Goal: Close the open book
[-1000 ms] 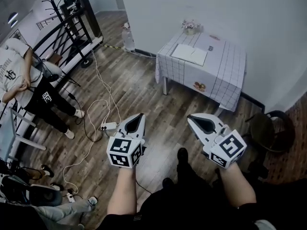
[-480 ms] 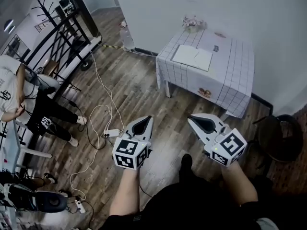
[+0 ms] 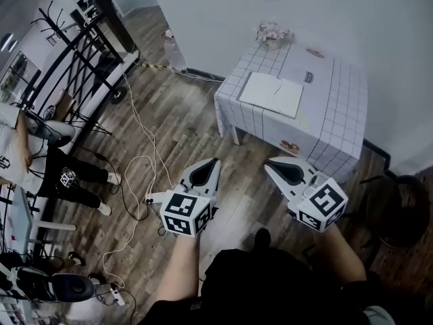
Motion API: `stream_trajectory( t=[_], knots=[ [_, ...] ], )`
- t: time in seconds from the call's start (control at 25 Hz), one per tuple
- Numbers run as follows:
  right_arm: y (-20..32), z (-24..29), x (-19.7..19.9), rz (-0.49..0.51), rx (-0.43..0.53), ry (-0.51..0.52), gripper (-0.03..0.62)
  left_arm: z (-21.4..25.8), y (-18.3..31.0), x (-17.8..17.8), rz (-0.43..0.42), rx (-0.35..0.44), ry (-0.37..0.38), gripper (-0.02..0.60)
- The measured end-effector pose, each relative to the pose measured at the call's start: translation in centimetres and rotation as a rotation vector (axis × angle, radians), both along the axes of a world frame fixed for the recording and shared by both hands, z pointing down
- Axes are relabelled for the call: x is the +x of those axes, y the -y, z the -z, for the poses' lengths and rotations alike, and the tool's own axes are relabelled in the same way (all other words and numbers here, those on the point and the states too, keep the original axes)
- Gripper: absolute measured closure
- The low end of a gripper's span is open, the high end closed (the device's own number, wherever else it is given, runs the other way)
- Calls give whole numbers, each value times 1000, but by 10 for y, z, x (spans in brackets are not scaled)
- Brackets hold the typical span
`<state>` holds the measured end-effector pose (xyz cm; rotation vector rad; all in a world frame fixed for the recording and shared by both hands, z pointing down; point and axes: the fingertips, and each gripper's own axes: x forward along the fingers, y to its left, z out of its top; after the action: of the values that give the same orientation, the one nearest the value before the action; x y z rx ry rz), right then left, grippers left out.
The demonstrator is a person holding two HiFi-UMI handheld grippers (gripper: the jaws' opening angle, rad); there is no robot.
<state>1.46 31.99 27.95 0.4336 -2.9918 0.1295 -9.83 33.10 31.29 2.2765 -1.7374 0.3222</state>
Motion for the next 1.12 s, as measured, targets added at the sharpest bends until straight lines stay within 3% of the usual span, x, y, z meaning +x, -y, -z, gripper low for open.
stream_trajectory(
  t=[0.44,0.88,1.12],
  knots=[
    [96,-19,-30,-39,-26,-54,588,-26,105,-30,-53,-19,-57,572],
    [241,-34,-108,-204,-62,-146,588,-26,260,-140,-135,-17,-54,572],
    [280,-57,-148,-243,-102,-178,588,-40,312,-157,-207,-46,-61,572]
  ],
)
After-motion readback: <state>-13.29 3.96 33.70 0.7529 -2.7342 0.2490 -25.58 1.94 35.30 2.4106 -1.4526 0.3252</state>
